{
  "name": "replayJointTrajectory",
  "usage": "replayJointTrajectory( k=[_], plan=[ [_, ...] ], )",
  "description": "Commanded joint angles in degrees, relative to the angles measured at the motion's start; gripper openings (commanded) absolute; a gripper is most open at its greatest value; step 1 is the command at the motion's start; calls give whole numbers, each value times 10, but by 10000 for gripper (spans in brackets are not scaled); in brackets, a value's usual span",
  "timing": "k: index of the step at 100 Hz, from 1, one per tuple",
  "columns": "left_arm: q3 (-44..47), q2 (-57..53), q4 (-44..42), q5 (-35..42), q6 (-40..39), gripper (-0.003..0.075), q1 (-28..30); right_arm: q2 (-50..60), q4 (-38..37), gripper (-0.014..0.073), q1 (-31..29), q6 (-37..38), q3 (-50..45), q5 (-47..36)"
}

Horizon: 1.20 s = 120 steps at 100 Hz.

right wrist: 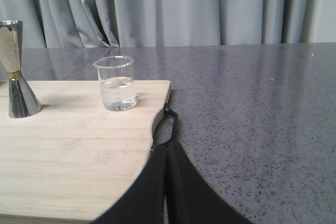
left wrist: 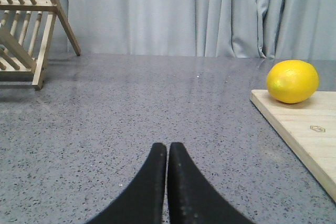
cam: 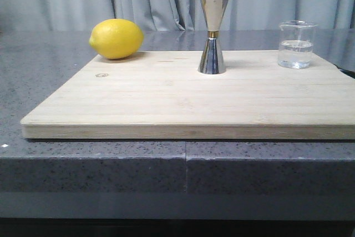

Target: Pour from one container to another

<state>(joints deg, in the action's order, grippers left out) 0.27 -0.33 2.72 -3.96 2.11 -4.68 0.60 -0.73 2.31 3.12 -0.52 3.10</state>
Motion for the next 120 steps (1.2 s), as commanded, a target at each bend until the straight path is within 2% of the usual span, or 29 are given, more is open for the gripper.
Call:
replayJointTrajectory(
  k=[1,27,46,58,78,91,108,120],
  plan=[
    [12,-13,13,43,-3,-21,-4,11,-6,-67,-2,-2,-16,-47],
    [5,-13,45,63,-3,-21,-4,11,27,-67,-2,-2,-8,-45],
    [-62,8,46,27,-3,-21,-4,-1,29,-67,-2,-2,60,37],
    [-144,61,62,-16,-3,-21,-4,-35,29,-67,-2,-2,120,67],
    [-318,215,118,-158,-3,-21,-4,-138,29,-67,-2,-2,256,131],
    [-419,305,138,-212,0,-20,-4,-203,29,-67,-2,-2,349,176],
    [-524,380,165,-278,102,-20,-4,-287,29,-67,-2,-2,450,258],
    [-548,415,247,-308,194,-20,-4,-346,29,-67,-2,-2,497,332]
  ],
)
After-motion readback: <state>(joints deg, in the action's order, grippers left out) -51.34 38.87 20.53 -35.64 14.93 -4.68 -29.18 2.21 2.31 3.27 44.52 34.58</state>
